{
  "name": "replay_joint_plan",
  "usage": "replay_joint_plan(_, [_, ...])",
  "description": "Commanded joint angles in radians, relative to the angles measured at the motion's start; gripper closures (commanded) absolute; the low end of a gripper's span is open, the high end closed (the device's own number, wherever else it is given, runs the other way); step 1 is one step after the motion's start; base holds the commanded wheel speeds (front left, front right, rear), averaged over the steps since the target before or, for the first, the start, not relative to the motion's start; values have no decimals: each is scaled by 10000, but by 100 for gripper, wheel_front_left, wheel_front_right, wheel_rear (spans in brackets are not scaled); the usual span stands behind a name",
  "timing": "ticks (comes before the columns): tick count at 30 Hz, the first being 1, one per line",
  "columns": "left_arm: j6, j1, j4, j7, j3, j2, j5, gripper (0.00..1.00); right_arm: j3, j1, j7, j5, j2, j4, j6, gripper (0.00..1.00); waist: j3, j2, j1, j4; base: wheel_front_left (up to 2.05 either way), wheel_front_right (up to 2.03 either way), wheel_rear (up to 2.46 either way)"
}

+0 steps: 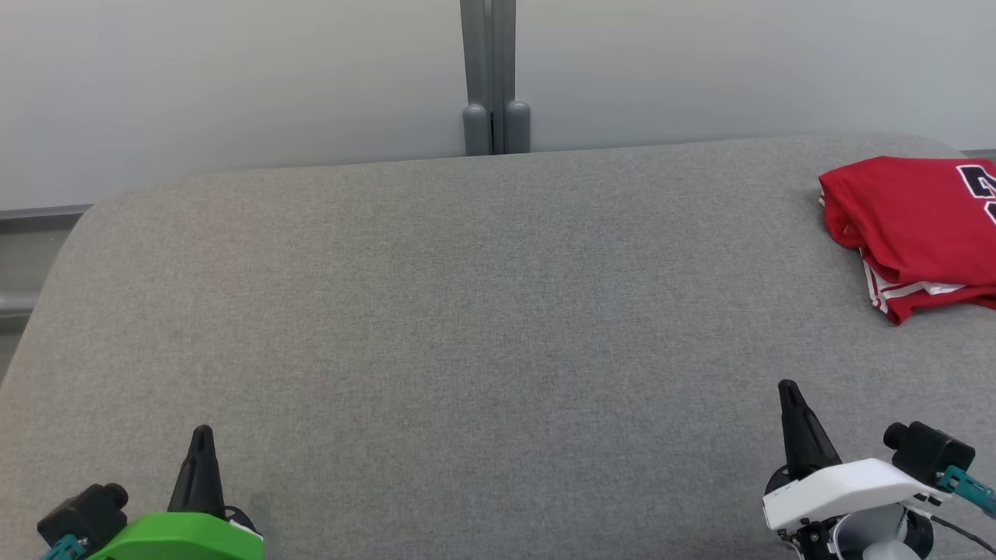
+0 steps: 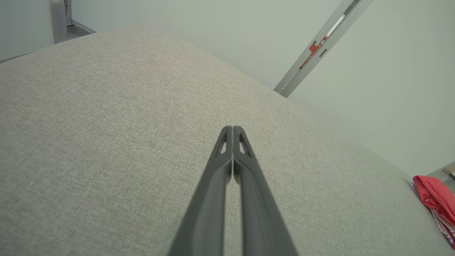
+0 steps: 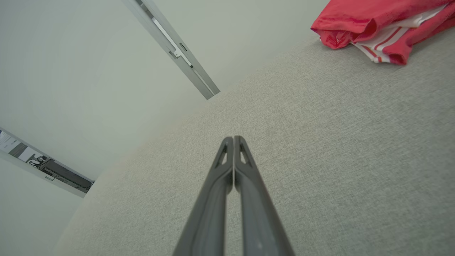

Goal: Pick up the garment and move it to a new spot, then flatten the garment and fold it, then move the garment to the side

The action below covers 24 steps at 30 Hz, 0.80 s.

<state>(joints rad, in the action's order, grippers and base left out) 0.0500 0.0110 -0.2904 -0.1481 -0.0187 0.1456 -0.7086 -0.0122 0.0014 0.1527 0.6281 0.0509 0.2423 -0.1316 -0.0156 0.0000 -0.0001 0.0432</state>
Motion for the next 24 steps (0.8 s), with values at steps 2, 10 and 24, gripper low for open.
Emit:
replay_joint_plan(2, [79, -340, 189, 127, 130, 21, -508, 100, 74, -299, -109, 538, 72, -118, 3, 100, 4, 0, 1, -10, 0, 0, 0])
replay_joint_plan(10, [172, -463, 227, 428, 279, -98, -1555, 100, 184, -410, -393, 1700, 93, -107, 4, 100, 19, 0, 1, -44, 0, 0, 0])
replay_joint_plan(24, [312, -639, 282, 893, 505, -274, -3127, 100, 364, -575, -835, 3461, 117, -88, 6, 100, 45, 0, 1, -103, 0, 0, 0])
